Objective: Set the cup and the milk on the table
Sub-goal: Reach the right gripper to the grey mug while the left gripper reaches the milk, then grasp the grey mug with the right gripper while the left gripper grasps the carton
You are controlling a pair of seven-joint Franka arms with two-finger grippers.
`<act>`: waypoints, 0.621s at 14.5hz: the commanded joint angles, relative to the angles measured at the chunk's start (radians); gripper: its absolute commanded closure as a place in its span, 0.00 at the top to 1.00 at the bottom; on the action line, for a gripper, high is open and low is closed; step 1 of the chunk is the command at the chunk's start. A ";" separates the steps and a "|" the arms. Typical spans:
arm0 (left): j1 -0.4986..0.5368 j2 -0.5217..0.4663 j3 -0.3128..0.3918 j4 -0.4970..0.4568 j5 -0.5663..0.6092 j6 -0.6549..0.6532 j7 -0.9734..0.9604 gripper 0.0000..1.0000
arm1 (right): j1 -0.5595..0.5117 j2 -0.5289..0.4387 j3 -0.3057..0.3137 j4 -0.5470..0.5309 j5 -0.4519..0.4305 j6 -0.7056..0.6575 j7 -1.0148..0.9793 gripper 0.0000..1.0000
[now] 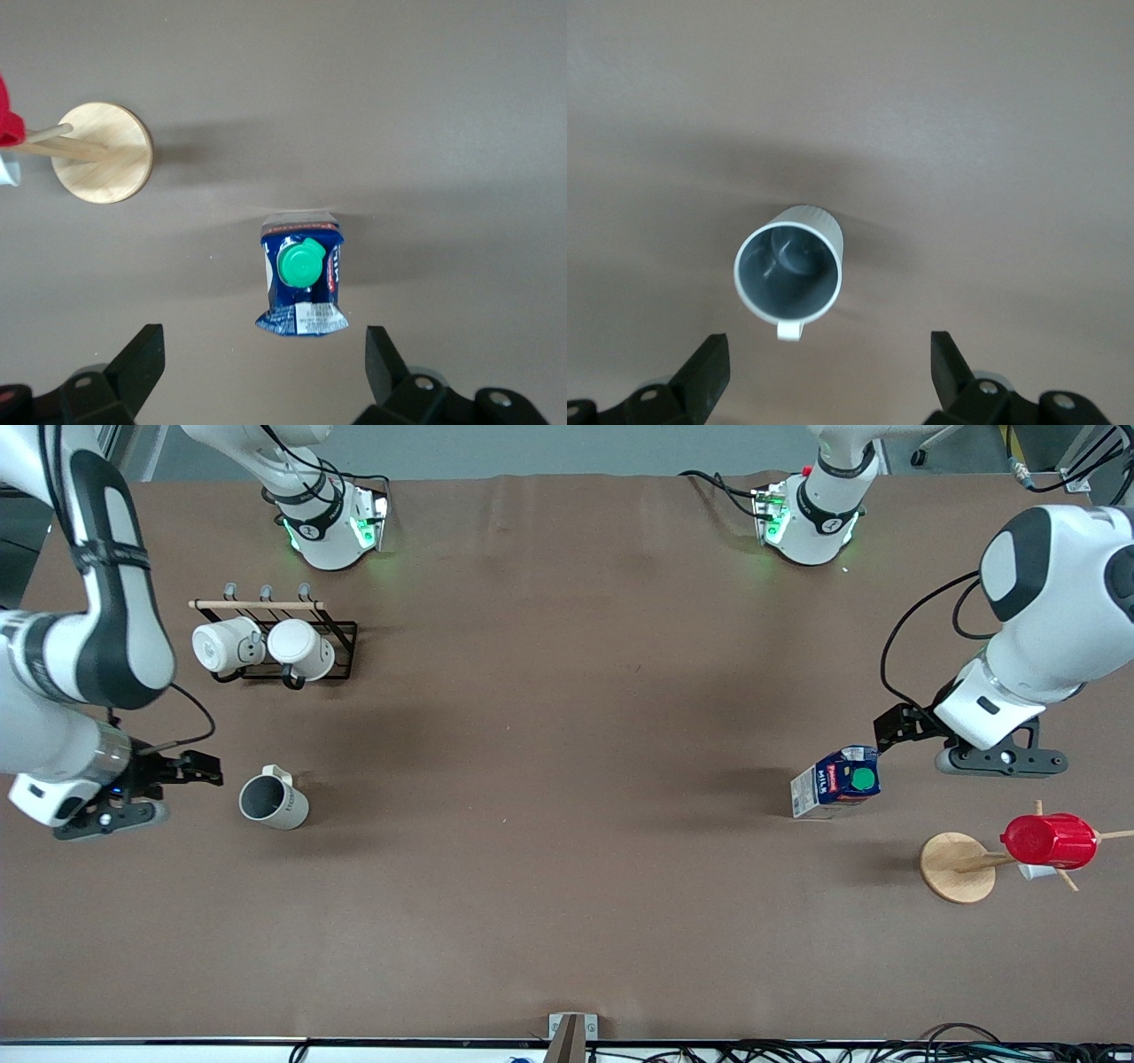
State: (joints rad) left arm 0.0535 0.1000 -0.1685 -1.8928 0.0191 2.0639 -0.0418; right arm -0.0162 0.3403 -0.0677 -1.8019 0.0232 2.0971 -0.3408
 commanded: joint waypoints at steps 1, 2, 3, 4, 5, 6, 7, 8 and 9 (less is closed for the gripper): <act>0.002 0.024 0.000 -0.019 0.002 0.060 -0.007 1.00 | 0.024 0.003 -0.001 -0.115 0.006 0.149 -0.032 1.00; 0.000 0.035 0.000 -0.022 0.002 0.076 -0.007 1.00 | 0.025 0.009 0.000 -0.154 0.004 0.212 -0.053 1.00; 0.000 0.049 0.000 -0.031 0.002 0.094 -0.007 1.00 | 0.025 0.014 0.000 -0.190 0.003 0.263 -0.073 1.00; 0.000 0.055 0.000 -0.048 0.002 0.126 -0.009 1.00 | 0.025 0.023 0.000 -0.212 0.003 0.292 -0.086 1.00; 0.000 0.063 -0.002 -0.074 0.002 0.171 -0.009 1.00 | 0.025 0.032 0.000 -0.223 0.003 0.320 -0.101 0.99; -0.001 0.067 -0.003 -0.098 0.002 0.212 -0.009 1.00 | 0.025 0.048 0.000 -0.226 0.001 0.343 -0.115 0.97; -0.001 0.079 -0.005 -0.121 0.002 0.252 -0.009 1.00 | 0.024 0.058 0.000 -0.228 0.001 0.363 -0.122 0.95; -0.001 0.087 -0.005 -0.130 0.002 0.269 -0.009 1.00 | 0.025 0.066 0.000 -0.229 0.001 0.368 -0.122 0.89; -0.001 0.095 -0.005 -0.135 0.002 0.274 -0.009 1.00 | 0.025 0.068 0.000 -0.228 0.001 0.368 -0.122 0.79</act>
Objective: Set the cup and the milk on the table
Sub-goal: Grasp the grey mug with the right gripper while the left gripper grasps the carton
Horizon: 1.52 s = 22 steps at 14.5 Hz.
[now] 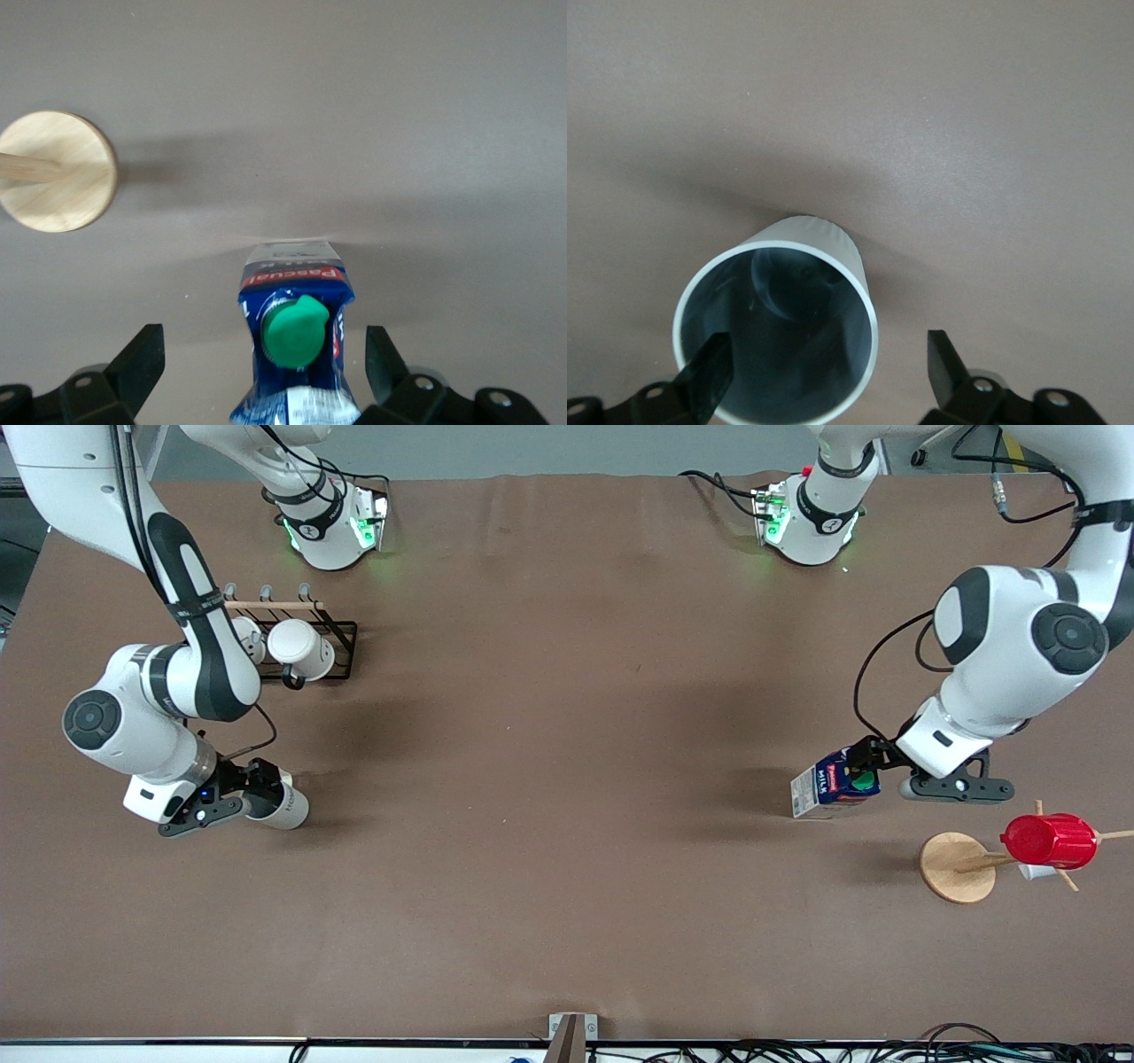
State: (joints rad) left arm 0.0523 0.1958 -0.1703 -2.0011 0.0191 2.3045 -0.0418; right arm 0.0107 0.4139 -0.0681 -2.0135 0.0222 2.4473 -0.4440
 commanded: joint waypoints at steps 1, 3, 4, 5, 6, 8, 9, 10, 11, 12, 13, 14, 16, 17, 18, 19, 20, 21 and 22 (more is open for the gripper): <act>0.000 0.004 -0.005 -0.030 0.002 0.033 -0.009 1.00 | -0.002 -0.001 0.001 -0.016 0.002 0.018 -0.019 0.62; -0.005 0.002 -0.011 -0.044 0.002 0.033 -0.009 1.00 | -0.002 0.014 0.001 -0.014 0.004 0.032 -0.016 0.37; -0.005 0.002 -0.011 -0.047 0.002 0.033 -0.007 1.00 | -0.002 0.017 0.001 -0.013 0.004 0.039 -0.007 0.21; -0.005 0.005 -0.011 -0.050 0.002 0.033 -0.007 1.00 | -0.002 0.020 0.001 -0.010 0.013 0.036 -0.001 0.05; -0.008 0.008 -0.011 -0.054 0.002 0.033 -0.007 1.00 | -0.003 0.020 0.001 -0.005 0.015 0.030 0.026 0.00; -0.008 0.017 -0.011 -0.054 0.002 0.035 -0.006 1.00 | -0.006 0.020 0.002 -0.002 0.022 0.029 0.074 0.00; -0.011 0.019 -0.012 -0.056 0.002 0.035 -0.006 1.00 | -0.005 0.020 0.002 -0.002 0.033 0.024 0.105 0.00; -0.009 0.019 -0.012 -0.056 0.002 0.035 -0.006 0.94 | -0.003 0.016 0.004 -0.001 0.035 0.003 0.148 0.00; -0.011 0.020 -0.012 -0.056 0.002 0.035 -0.007 0.89 | -0.003 0.007 0.013 0.010 0.035 -0.032 0.201 0.00; -0.011 0.022 -0.012 -0.054 0.002 0.035 -0.006 0.84 | -0.002 -0.016 0.030 0.037 0.035 -0.097 0.281 0.00; -0.012 0.027 -0.012 -0.054 0.002 0.035 -0.007 0.78 | -0.002 -0.038 0.060 0.065 0.033 -0.169 0.368 0.00; -0.015 0.028 -0.014 -0.054 0.002 0.035 -0.007 0.71 | -0.002 -0.053 0.103 0.106 0.033 -0.239 0.487 0.00; -0.018 0.030 -0.012 -0.053 0.002 0.035 -0.007 0.59 | -0.002 -0.058 0.203 0.192 0.033 -0.347 0.722 0.00; -0.020 0.030 -0.014 -0.053 0.002 0.035 -0.007 0.54 | 0.000 -0.053 0.252 0.228 0.033 -0.372 0.813 0.00; -0.022 0.030 -0.012 -0.053 0.002 0.035 -0.009 0.51 | 0.008 -0.050 0.304 0.254 0.031 -0.376 0.891 0.00; -0.022 0.030 -0.014 -0.051 0.002 0.035 -0.009 0.48 | 0.041 -0.047 0.345 0.275 0.021 -0.375 0.986 0.00; -0.022 0.030 -0.014 -0.050 0.002 0.035 -0.007 0.47 | 0.092 -0.020 0.349 0.306 0.018 -0.370 1.066 0.00; -0.022 0.030 -0.014 -0.048 0.002 0.033 -0.007 0.46 | 0.144 0.014 0.349 0.350 0.016 -0.370 1.123 0.00; -0.022 0.028 -0.014 -0.045 0.002 0.030 -0.007 0.45 | 0.191 0.060 0.349 0.399 0.016 -0.370 1.177 0.00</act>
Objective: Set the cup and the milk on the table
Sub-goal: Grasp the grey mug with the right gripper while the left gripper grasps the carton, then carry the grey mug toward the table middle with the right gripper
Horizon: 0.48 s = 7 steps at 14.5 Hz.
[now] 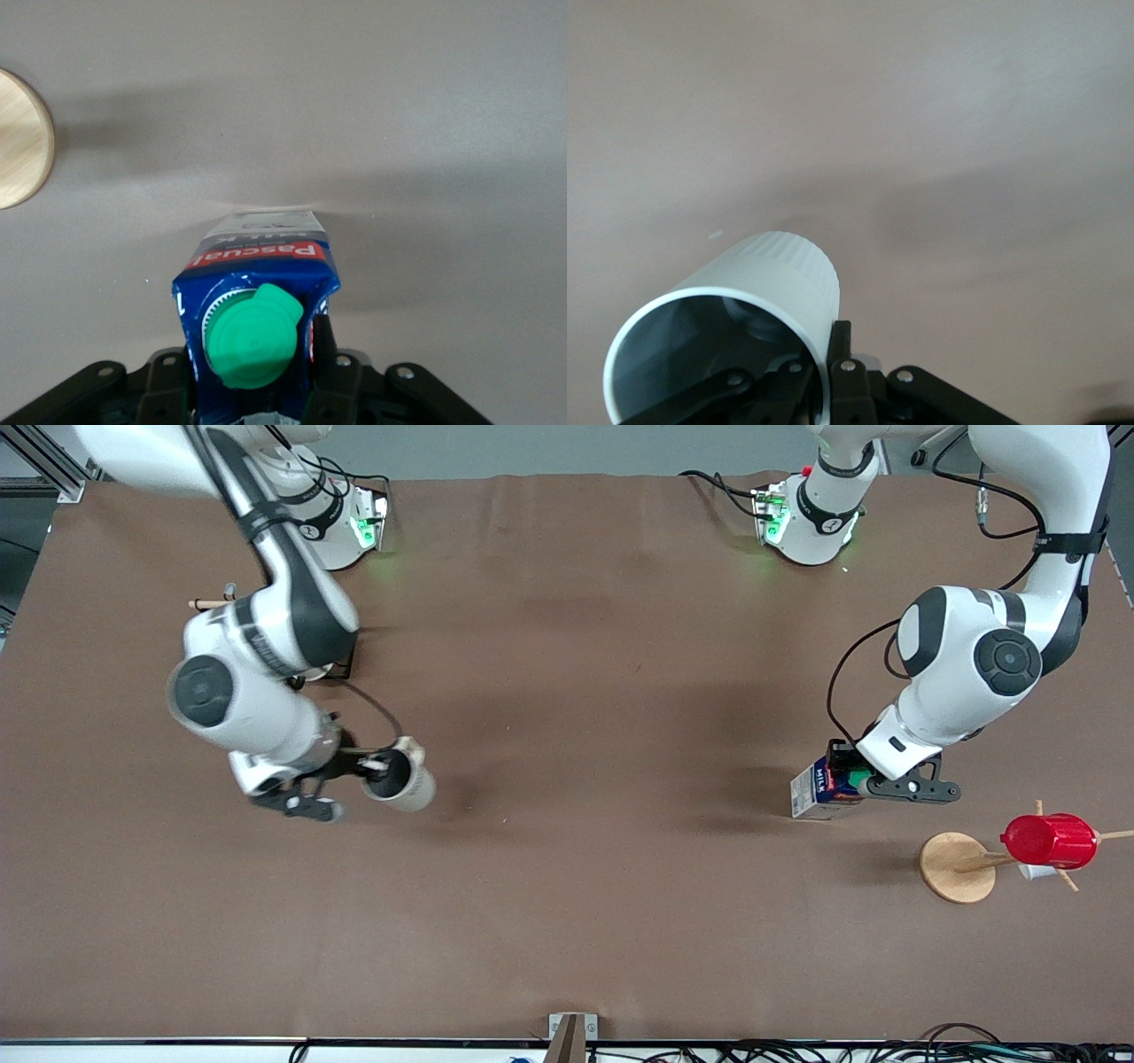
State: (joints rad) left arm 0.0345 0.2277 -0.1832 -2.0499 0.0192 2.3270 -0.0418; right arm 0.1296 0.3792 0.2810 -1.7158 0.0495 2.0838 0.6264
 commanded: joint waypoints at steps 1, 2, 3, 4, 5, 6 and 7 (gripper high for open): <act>-0.004 -0.005 0.001 0.010 0.002 0.005 -0.007 0.43 | 0.111 0.137 0.000 0.138 -0.014 -0.002 0.152 0.00; -0.004 -0.008 -0.001 0.011 0.002 0.003 -0.006 0.43 | 0.158 0.176 0.000 0.168 -0.026 -0.001 0.198 0.00; -0.002 -0.011 -0.001 0.016 0.002 0.002 -0.006 0.43 | 0.191 0.209 -0.002 0.200 -0.052 0.002 0.244 0.00; -0.004 -0.013 -0.001 0.022 0.002 -0.003 -0.006 0.43 | 0.215 0.245 -0.002 0.234 -0.087 0.008 0.303 0.00; -0.002 -0.014 -0.001 0.033 0.002 -0.018 -0.006 0.43 | 0.244 0.277 -0.002 0.260 -0.117 0.027 0.367 0.00; -0.002 -0.016 -0.001 0.051 0.002 -0.041 -0.006 0.43 | 0.264 0.305 -0.002 0.277 -0.132 0.050 0.400 0.00; -0.002 -0.018 -0.002 0.072 0.002 -0.073 -0.007 0.43 | 0.283 0.319 -0.002 0.280 -0.140 0.070 0.414 0.00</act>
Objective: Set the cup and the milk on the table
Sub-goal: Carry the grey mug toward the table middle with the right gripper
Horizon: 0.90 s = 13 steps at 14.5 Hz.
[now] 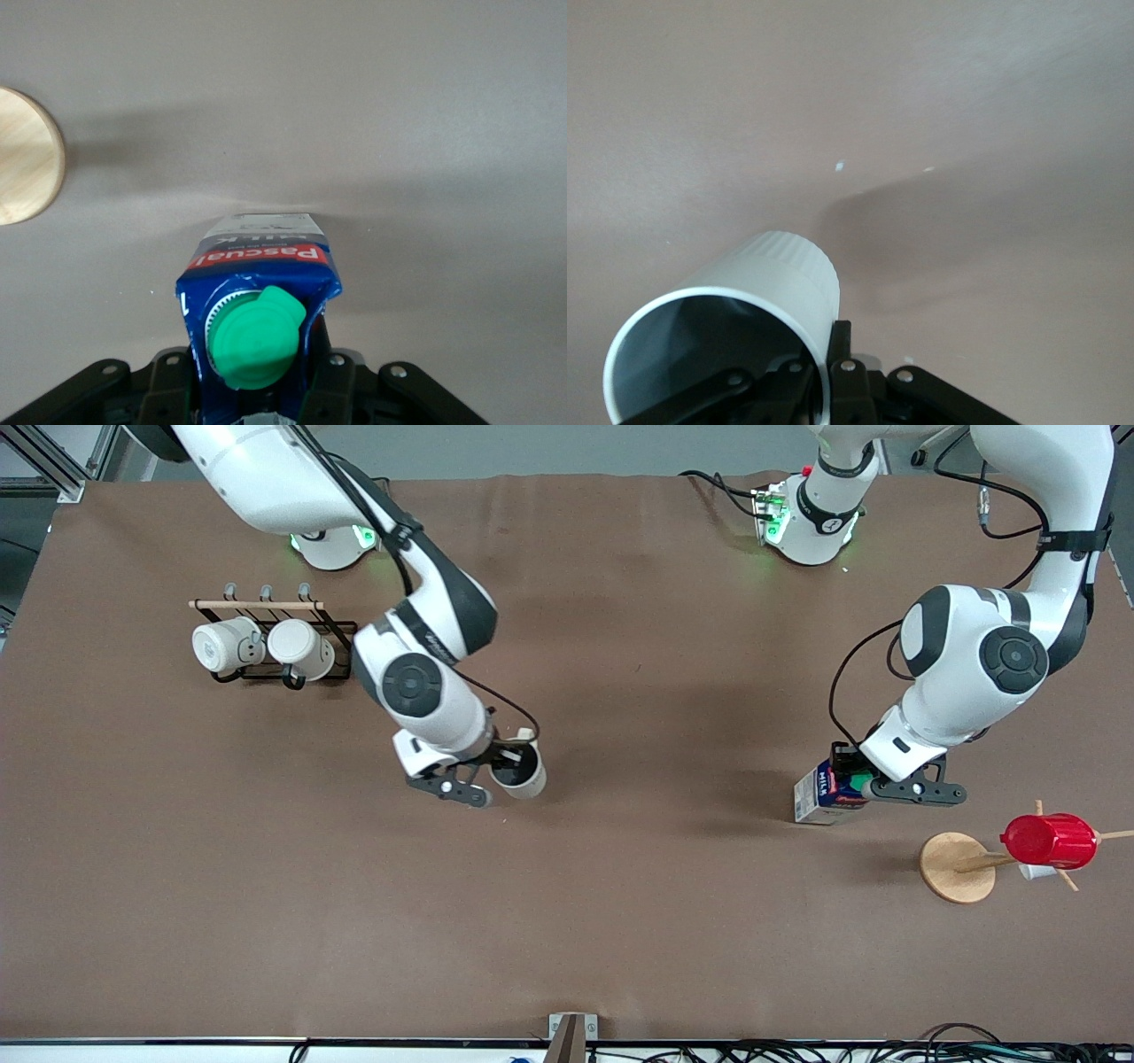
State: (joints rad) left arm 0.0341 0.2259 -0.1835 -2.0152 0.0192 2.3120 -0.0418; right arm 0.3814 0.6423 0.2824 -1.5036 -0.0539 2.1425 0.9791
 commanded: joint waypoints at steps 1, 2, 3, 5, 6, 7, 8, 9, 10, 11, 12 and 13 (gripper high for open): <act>-0.002 -0.016 -0.011 0.059 0.002 -0.089 -0.007 0.43 | 0.045 0.063 -0.003 0.068 -0.040 0.022 0.067 0.00; -0.002 -0.014 -0.016 0.082 0.002 -0.114 -0.009 0.43 | 0.057 0.069 -0.003 0.068 -0.044 0.031 0.069 0.00; -0.003 -0.011 -0.019 0.104 0.001 -0.137 -0.009 0.43 | 0.071 0.076 -0.003 0.068 -0.056 0.040 0.069 0.00; -0.003 -0.011 -0.019 0.113 0.002 -0.145 -0.007 0.43 | 0.097 0.099 -0.003 0.071 -0.087 0.057 0.069 0.00; -0.002 -0.013 -0.019 0.116 0.002 -0.145 -0.004 0.43 | 0.106 0.108 -0.003 0.071 -0.096 0.062 0.070 0.01; -0.003 -0.013 -0.019 0.131 0.002 -0.148 -0.006 0.43 | 0.112 0.115 -0.003 0.071 -0.110 0.063 0.072 0.01; -0.008 -0.011 -0.021 0.139 0.001 -0.155 -0.006 0.43 | 0.119 0.122 -0.003 0.071 -0.136 0.063 0.078 0.02; -0.017 -0.005 -0.027 0.159 -0.001 -0.160 -0.007 0.43 | 0.119 0.128 -0.003 0.071 -0.144 0.065 0.088 0.02; -0.035 -0.004 -0.033 0.170 -0.004 -0.163 -0.009 0.43 | 0.117 0.129 -0.003 0.072 -0.144 0.068 0.089 0.02; -0.049 -0.004 -0.034 0.179 -0.005 -0.169 -0.022 0.43 | 0.119 0.132 -0.003 0.074 -0.144 0.080 0.089 0.02; -0.069 -0.004 -0.034 0.185 -0.005 -0.177 -0.058 0.43 | 0.119 0.140 -0.003 0.074 -0.144 0.089 0.089 0.02; -0.097 -0.004 -0.034 0.187 -0.004 -0.178 -0.094 0.43 | 0.119 0.145 -0.005 0.075 -0.144 0.091 0.089 0.03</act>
State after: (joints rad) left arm -0.0206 0.2235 -0.2162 -1.8521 0.0191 2.1625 -0.0819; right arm 0.4969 0.7707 0.2790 -1.4502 -0.1733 2.2280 1.0436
